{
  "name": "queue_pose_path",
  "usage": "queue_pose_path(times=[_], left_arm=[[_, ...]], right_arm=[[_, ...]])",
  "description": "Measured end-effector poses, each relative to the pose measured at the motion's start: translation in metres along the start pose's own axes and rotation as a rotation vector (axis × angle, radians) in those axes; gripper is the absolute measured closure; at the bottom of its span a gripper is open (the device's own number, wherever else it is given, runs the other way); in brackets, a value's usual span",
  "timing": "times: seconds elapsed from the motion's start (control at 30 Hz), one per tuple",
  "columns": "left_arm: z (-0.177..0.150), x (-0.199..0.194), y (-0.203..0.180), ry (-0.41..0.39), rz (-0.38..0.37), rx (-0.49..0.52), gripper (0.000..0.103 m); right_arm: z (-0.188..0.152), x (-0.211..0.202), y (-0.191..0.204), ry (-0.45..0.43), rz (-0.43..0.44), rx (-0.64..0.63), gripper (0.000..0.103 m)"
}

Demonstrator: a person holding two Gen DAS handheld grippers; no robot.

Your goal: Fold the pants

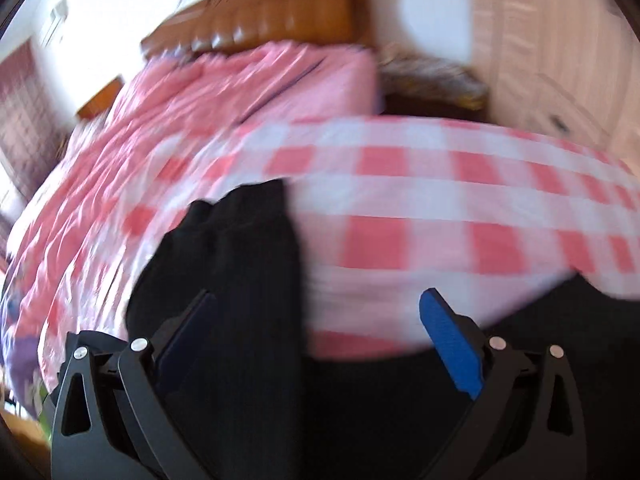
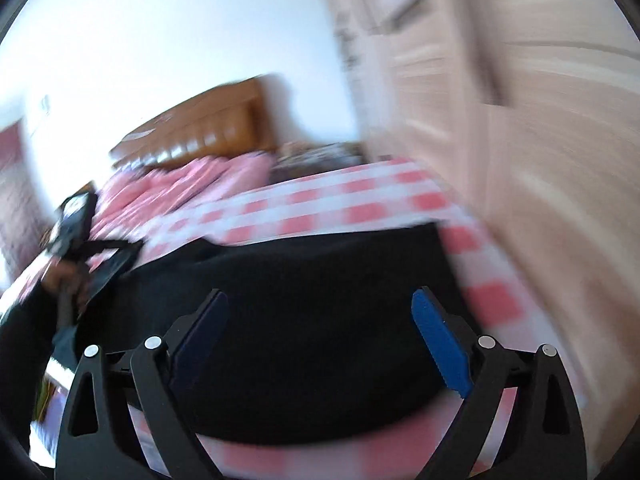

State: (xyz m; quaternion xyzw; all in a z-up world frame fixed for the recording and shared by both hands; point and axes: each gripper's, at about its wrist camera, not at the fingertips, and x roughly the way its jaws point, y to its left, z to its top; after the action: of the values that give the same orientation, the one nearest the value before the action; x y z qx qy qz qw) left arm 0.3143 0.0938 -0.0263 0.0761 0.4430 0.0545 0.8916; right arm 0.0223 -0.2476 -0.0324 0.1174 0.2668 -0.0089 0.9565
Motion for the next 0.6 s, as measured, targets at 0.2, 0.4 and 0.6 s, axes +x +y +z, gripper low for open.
queue_pose_path(times=[0.2, 0.4, 0.6], left_arm=[[0.014, 0.063, 0.021, 0.132, 0.062, 0.014, 0.032], [-0.011, 0.043, 0.07, 0.028, -0.072, -0.136, 0.094], [-0.084, -0.046, 0.171, -0.168, -0.175, -0.419, 0.094]], right_arm=[[0.016, 0.083, 0.07, 0.132, 0.091, -0.128, 0.012], [0.023, 0.11, 0.092, 0.161, 0.11, -0.151, 0.01], [0.02, 0.124, 0.078, 0.18, 0.105, -0.076, 0.01]])
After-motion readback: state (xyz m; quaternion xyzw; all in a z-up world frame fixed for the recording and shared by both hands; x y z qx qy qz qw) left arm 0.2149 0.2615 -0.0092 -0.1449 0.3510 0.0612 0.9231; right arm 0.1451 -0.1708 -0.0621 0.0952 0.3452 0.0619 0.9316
